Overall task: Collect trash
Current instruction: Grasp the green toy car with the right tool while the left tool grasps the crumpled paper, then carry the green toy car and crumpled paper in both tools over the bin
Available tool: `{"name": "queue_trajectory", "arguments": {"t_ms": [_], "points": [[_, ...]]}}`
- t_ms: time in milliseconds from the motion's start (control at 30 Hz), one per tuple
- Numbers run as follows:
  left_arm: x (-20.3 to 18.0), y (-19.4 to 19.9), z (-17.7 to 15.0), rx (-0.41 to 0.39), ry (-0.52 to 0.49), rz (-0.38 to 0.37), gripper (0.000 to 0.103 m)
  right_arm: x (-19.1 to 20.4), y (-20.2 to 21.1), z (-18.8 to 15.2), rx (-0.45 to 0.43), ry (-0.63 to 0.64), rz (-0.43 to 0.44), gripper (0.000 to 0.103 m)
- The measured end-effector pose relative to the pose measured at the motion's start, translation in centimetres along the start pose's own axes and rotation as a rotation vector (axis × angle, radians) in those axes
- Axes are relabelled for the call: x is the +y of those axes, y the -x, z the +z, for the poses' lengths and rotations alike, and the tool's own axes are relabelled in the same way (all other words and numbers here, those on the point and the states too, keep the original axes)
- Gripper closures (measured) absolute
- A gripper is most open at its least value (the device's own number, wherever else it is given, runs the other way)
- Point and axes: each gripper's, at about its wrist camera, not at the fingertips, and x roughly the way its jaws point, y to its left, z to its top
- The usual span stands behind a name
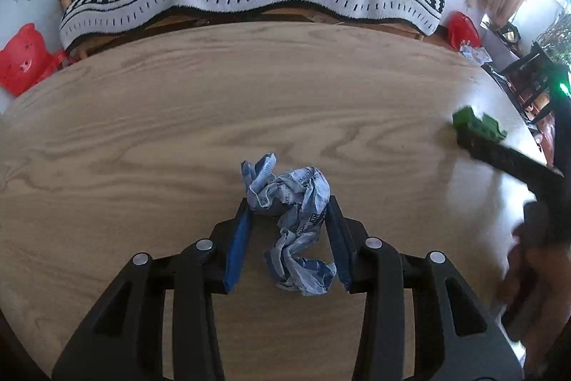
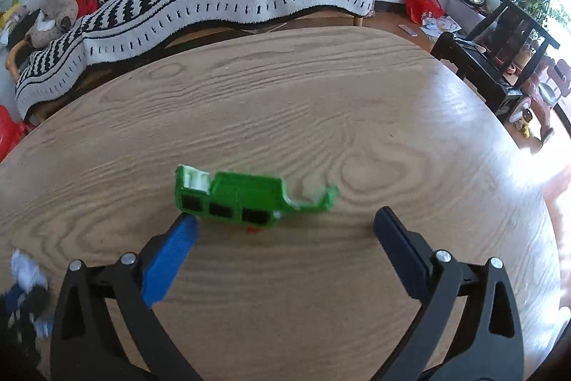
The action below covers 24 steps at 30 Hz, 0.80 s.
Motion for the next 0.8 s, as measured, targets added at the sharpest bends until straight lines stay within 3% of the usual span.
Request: {"name": "queue_trajectory", "arguments": {"t_ms": [333,433,800], "points": [[0.5,2.9,-1.2,-0.023,-0.022,-0.029,0.062,1.8,-0.3,1.1,0.023,-0.009,0.049,0.008],[0.3,3.0,-1.3,-0.023,-0.025,-0.035,0.062,1.8,-0.1,1.4,0.006,-0.020,0.038,0.027],[-1.0,3.4,-1.7,-0.035,-0.061,-0.039,0.062,1.1,2.2,-0.1,0.013,0.016,0.068,0.027]]}}
